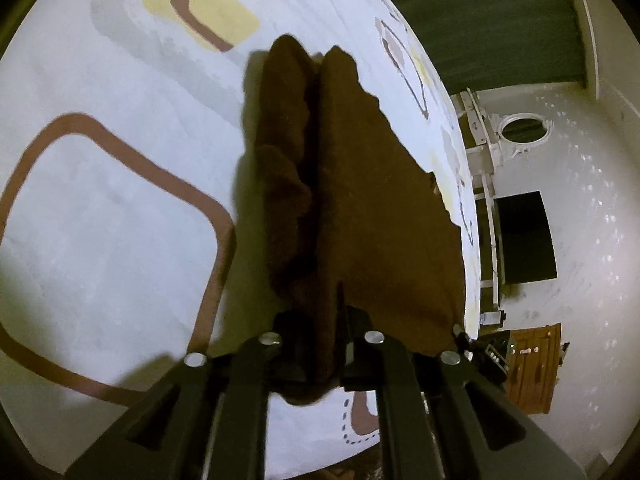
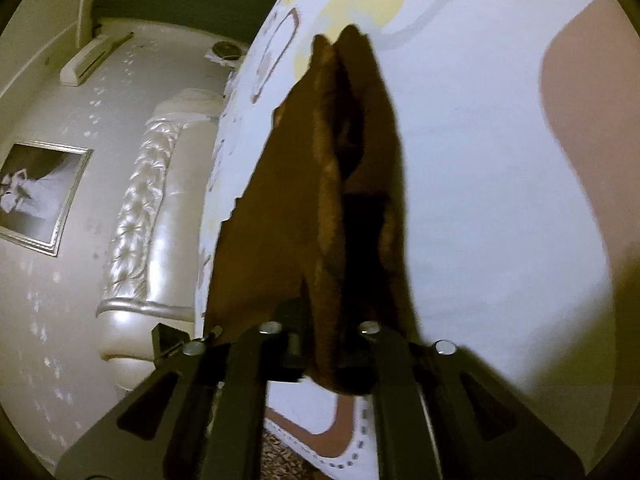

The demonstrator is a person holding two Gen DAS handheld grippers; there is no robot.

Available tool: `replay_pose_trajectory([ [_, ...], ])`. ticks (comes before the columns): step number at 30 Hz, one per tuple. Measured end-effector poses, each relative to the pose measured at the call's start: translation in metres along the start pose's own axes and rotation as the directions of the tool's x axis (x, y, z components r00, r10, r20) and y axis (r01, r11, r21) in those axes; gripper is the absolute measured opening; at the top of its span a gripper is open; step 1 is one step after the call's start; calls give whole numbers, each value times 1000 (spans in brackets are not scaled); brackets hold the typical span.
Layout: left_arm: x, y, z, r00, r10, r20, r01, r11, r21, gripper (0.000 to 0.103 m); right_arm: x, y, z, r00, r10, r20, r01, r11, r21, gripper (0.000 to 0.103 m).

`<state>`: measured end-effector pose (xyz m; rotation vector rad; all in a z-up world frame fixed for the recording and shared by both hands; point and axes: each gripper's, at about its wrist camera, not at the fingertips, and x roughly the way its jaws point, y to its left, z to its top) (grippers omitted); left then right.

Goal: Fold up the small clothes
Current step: 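Fold the lifted sweater edge over the bundle and press it flat with the left tool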

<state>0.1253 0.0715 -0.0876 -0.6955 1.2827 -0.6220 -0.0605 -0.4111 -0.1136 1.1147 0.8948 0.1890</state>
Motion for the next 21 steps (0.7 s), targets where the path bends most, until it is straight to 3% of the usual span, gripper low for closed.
replay_pose_trajectory([
  [2,-3,6,0,1000,-12,14,12,1000,-8,25,-13,0,1,999,-17,48,18,1000,-20,42],
  [5,-14,13,2,998,-36,51,37,999,-8,38,-28,-9,8,996,-12,90,12,1000,1,47],
  [8,-22,15,9,996,-15,87,15,1000,1,47,-28,-17,20,995,-11,102,10,1000,17,47],
  [15,-8,7,37,994,20,104,-24,999,30,56,6,-14,51,995,53,82,-56,998,30,49],
  [19,1,2,49,994,18,108,-21,1000,24,64,20,-2,62,998,11,61,-11,1000,-6,49],
  [21,3,-1,50,994,12,107,-14,1000,20,68,14,7,67,994,-43,100,46,999,-27,49],
])
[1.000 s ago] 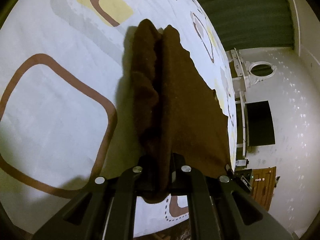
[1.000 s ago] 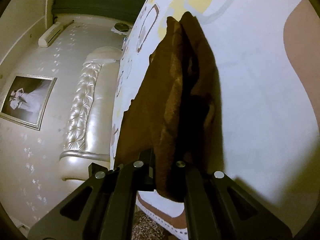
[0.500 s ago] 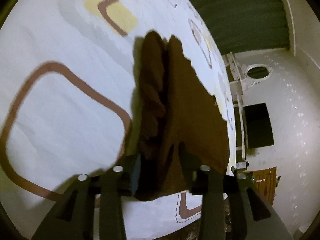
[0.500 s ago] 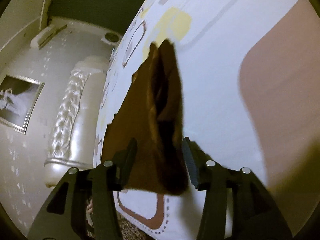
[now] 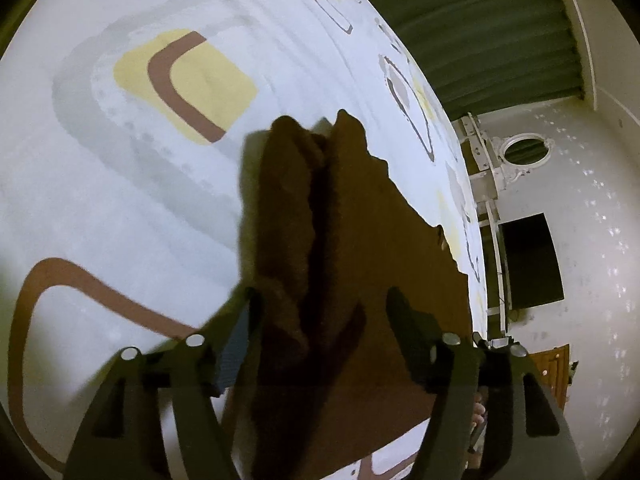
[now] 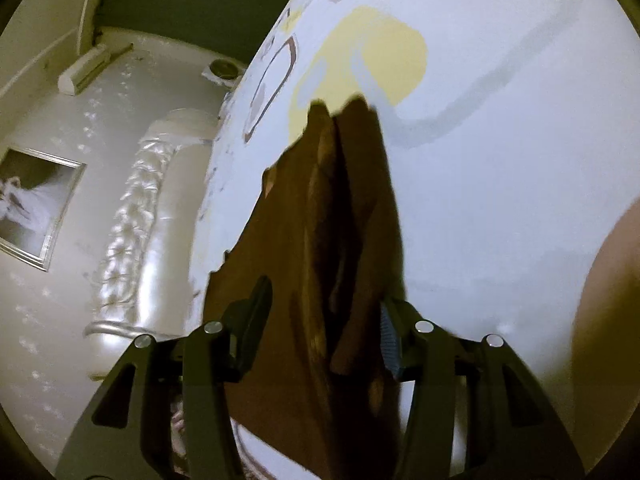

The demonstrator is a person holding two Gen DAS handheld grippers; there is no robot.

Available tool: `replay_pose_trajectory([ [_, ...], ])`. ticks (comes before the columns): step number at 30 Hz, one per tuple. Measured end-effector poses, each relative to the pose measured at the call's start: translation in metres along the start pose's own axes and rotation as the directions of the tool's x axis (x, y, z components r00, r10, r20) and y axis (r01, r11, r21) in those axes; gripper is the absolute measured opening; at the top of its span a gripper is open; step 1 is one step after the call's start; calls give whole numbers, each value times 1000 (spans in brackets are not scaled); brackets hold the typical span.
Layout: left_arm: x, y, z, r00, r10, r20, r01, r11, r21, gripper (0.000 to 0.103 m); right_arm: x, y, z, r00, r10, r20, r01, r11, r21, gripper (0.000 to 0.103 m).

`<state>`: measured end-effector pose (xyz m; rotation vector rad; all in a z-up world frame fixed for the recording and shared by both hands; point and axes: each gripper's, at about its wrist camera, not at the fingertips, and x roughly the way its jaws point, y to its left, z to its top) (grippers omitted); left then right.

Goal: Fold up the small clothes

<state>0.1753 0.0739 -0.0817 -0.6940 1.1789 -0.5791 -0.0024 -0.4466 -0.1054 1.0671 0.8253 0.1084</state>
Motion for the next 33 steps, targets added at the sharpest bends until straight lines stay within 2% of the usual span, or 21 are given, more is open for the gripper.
replay_pose_trajectory([
  [2,0,-2,-3,1000,-13,-6,13,1000,10,70,-9,7,7,997,-51,54,51,999,2,49],
  [4,-2,-1,-8,1000,-16,-9,16,1000,25,70,-17,32,15,986,-107,124,112,993,-38,49],
  [6,-5,0,-13,1000,-22,-14,23,999,30,70,-9,65,17,986,-116,121,130,985,-114,49],
  [7,-7,1,-16,999,-29,-16,29,999,26,70,0,85,15,989,-111,98,125,980,-155,49],
  [10,-12,4,-27,999,-45,-25,46,999,24,70,52,159,-1,995,-79,-52,61,955,-292,50],
  [13,-17,4,-39,999,-41,-27,42,998,38,70,108,210,-22,979,-89,-184,17,932,-363,56],
  [16,-18,3,-46,999,-35,-16,36,998,51,70,182,260,-54,936,-183,-299,29,890,-454,56],
  [21,-16,4,-48,1000,-29,9,29,999,40,70,265,308,-101,863,-339,-375,84,828,-555,56],
  [25,-14,1,-52,999,-16,29,15,998,64,70,315,335,-128,796,-495,-350,162,730,-663,57],
  [28,-14,0,-53,999,-15,50,11,997,73,70,332,339,-138,759,-568,-318,210,676,-706,59],
  [33,-13,-5,-58,996,1,84,-9,996,94,70,363,342,-152,671,-704,-233,283,533,-797,64],
])
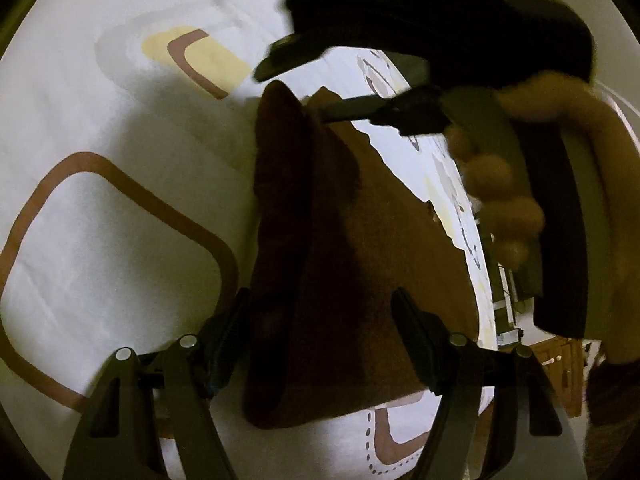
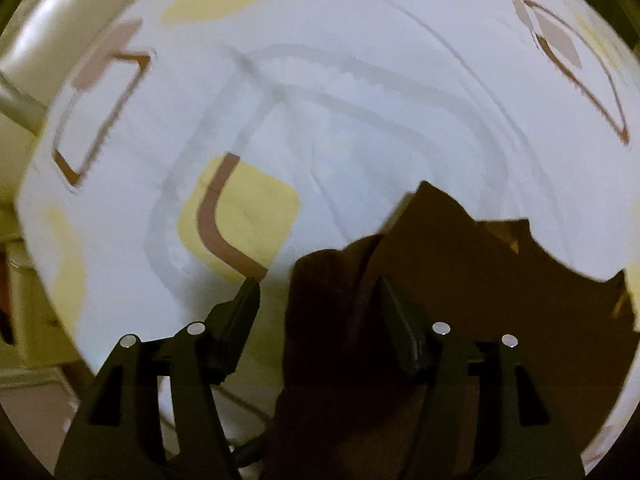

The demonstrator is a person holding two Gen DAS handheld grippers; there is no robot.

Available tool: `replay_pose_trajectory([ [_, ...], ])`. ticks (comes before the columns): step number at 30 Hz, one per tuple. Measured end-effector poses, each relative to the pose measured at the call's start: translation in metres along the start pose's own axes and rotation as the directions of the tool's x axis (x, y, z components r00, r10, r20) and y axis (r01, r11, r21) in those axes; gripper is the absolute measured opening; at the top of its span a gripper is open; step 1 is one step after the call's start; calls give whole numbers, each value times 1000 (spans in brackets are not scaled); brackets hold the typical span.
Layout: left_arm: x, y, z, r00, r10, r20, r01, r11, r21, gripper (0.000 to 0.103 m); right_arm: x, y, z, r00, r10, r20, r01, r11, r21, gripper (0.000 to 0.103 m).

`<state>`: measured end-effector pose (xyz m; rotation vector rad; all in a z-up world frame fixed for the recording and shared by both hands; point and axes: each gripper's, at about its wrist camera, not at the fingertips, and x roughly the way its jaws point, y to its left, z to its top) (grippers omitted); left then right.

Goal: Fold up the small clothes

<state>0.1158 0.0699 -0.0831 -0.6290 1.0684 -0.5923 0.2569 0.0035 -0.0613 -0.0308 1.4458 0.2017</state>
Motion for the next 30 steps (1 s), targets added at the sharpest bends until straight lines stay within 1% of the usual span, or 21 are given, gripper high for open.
replay_pose_trajectory([
  [1,0,-1,-1,1000,3,6,-3,1000,7,70,5,5,1,999,-32,-20,32,999,-16,66],
  [3,0,-2,-2,1000,5,15,-5,1000,17,70,12,12,3,996,-72,-49,70,997,-34,69],
  [5,2,-3,-3,1000,1,18,-1,1000,19,70,20,19,5,989,-129,-75,124,990,-65,70],
  [8,2,-4,-3,1000,-5,24,4,1000,21,70,29,25,5,977,-184,-103,175,980,-95,70],
  [11,3,-7,-4,1000,11,27,-11,999,36,69,35,23,3,975,-191,-113,181,979,-91,70],
  [12,3,-8,-4,999,23,28,-24,999,42,68,36,21,2,975,-189,-114,180,980,-88,68],
  [13,3,-9,-4,999,40,30,-41,998,44,61,37,21,2,975,-192,-114,182,979,-87,67],
  [14,4,-9,-4,998,52,31,-53,998,46,57,39,22,3,974,-197,-113,188,978,-91,64],
  [15,4,-9,-4,998,60,31,-62,997,42,55,39,21,2,972,-206,-112,195,976,-95,60],
  [16,4,-9,-4,998,60,31,-62,997,36,50,41,23,2,971,-211,-110,201,975,-99,58],
  [17,3,-7,-3,998,58,28,-58,998,27,39,42,23,2,970,-219,-106,208,973,-99,50],
  [18,5,-5,-3,999,42,10,-42,999,10,33,43,23,0,968,-231,-102,221,970,-102,43],
  [19,7,-3,-3,1000,28,-7,-28,1000,-6,22,44,24,-1,966,-240,-98,230,967,-106,39],
  [20,9,-2,-3,1000,16,-22,-16,1000,-16,13,45,23,-4,964,-250,-92,239,964,-113,31],
  [21,11,-4,-3,999,17,-31,-17,1000,-10,12,45,21,-5,962,-261,-86,250,961,-119,27],
  [22,11,-6,-4,999,25,-27,-25,1000,1,11,44,19,-7,960,-268,-80,257,959,-123,20],
  [23,10,-11,-4,999,38,-18,-38,999,26,8,44,18,-8,961,-264,-78,253,960,-120,17],
  [26,9,-21,-7,998,58,0,-58,997,55,7,38,8,-12,968,-239,-70,231,968,-101,13],
  [30,7,-24,-7,998,58,-4,-58,998,37,7,31,-4,-16,979,-197,-50,193,978,-73,12],
])
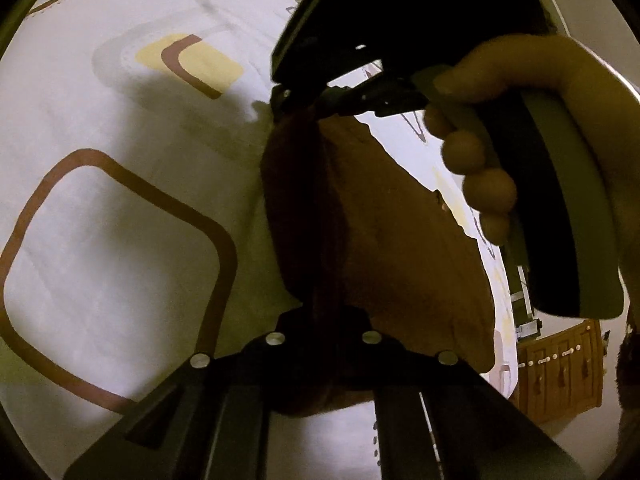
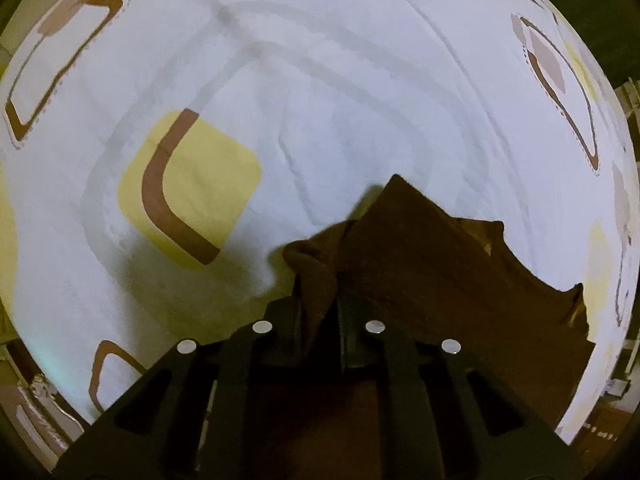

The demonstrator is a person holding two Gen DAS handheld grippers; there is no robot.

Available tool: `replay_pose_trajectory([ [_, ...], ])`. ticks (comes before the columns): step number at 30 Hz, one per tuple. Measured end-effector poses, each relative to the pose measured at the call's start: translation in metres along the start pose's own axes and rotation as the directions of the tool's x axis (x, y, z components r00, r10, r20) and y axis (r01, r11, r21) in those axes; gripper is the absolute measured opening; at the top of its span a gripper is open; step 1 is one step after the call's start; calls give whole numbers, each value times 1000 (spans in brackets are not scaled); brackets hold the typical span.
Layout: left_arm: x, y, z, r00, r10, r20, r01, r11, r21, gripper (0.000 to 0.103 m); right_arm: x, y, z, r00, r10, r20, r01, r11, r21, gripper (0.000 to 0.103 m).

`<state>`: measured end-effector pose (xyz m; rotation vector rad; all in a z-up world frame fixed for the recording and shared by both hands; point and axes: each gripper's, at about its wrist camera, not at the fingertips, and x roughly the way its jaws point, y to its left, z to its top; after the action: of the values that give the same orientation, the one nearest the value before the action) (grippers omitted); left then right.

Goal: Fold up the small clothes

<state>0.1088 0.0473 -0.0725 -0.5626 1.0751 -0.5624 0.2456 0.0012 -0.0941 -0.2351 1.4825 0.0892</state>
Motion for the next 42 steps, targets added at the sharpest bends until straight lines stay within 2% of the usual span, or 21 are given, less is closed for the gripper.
replay_pose_trajectory([
  [2,-7,1,-5,1000,-12,-1,12,1000,-15,7,-3,-6,-3,1000,23,12,-23,1000,8,12],
  [6,-19,-10,-14,1000,3,11,-3,1000,14,7,-14,-21,-10,995,85,49,-87,996,31,11],
  [11,-20,-34,-20,1000,28,-13,-27,998,64,6,-38,-53,-25,978,168,123,-176,983,55,11],
  [13,-13,-49,-18,999,40,-16,-39,995,88,6,-52,-46,-27,971,185,149,-196,979,62,11],
  [22,0,-118,-23,997,74,-36,-65,979,191,6,-97,-124,-60,914,288,284,-336,932,138,11],
  [28,24,-169,-30,995,80,-55,-63,963,261,6,-105,-201,-98,860,347,374,-442,873,205,11],
  [32,41,-203,-41,994,84,-73,-58,949,310,6,-105,-252,-128,826,365,430,-494,836,237,11],
  [35,64,-216,-40,991,85,-99,-47,941,336,6,-101,-284,-148,809,369,458,-520,812,265,11],
  [42,93,-239,-66,983,112,-145,-46,917,397,6,-78,-342,-190,779,378,500,-573,752,325,10],
])
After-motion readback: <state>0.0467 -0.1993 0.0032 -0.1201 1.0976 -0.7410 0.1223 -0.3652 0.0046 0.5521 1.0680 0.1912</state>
